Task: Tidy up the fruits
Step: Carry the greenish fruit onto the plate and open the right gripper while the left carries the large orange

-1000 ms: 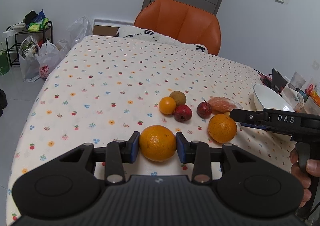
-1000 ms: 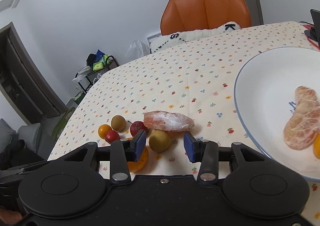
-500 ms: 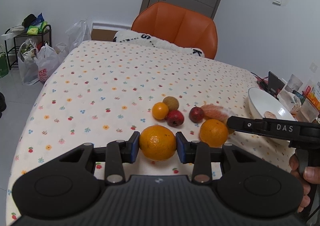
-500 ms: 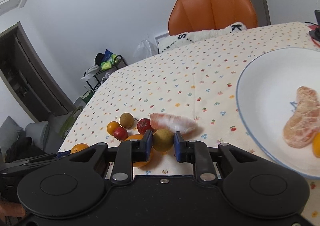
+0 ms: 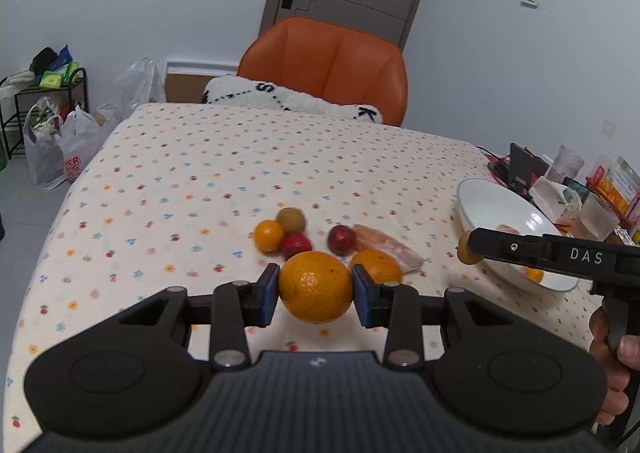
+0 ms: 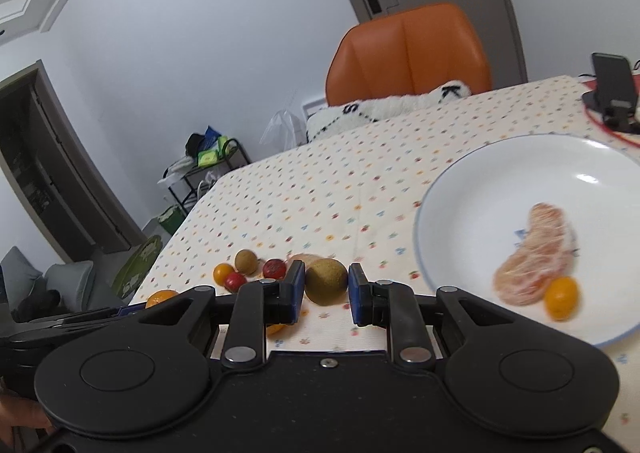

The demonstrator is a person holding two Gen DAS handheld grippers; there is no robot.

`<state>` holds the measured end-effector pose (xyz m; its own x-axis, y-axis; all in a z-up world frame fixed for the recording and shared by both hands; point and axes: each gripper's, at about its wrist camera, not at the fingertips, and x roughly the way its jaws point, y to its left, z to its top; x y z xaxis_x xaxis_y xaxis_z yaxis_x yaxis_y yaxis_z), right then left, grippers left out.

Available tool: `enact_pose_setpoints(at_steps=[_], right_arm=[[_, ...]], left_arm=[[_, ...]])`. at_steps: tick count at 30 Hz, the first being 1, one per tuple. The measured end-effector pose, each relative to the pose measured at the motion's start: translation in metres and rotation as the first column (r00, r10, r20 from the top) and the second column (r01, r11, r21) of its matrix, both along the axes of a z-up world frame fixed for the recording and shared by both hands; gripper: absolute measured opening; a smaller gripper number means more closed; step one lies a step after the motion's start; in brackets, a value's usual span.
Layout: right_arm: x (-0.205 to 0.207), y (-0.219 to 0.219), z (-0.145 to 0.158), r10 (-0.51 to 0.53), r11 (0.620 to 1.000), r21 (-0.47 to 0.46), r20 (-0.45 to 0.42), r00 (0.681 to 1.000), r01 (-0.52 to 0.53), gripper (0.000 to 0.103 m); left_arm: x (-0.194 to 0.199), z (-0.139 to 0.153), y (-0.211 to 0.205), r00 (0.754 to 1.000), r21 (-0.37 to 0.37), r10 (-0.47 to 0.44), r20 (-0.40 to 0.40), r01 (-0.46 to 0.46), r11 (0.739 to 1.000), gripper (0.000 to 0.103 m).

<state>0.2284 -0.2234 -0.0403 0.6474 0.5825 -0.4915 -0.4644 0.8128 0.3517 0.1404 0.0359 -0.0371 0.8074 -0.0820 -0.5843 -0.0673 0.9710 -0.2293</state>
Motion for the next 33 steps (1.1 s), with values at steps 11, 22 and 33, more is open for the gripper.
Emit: enact_pose_setpoints(at_steps=[11,22,33], right_arm=[[-0.005,-0.045,0.008,-0.064,0.998,0.012,0.026,0.998,0.064,0.021],[-0.009,-0.083,0.011,-0.112,0.994,0.025,0.039,0.993,0.111,0.021],[-0.012,-0.117,0.016,-0.177,0.984,0.008,0.067,0.982,0.176,0.022]], left_arm=[[0.007,0.016,-0.043,0.997,0.021,-0.064,0.033,0.063,0.998,0.037],[0.017,0.028,-0.078,0.992,0.049,-0.115,0.049,0.113,0.992,0.037],[0.03,0.031,-0.11,0.986,0.055,-0.16,0.053,0.157,0.986,0.037]])
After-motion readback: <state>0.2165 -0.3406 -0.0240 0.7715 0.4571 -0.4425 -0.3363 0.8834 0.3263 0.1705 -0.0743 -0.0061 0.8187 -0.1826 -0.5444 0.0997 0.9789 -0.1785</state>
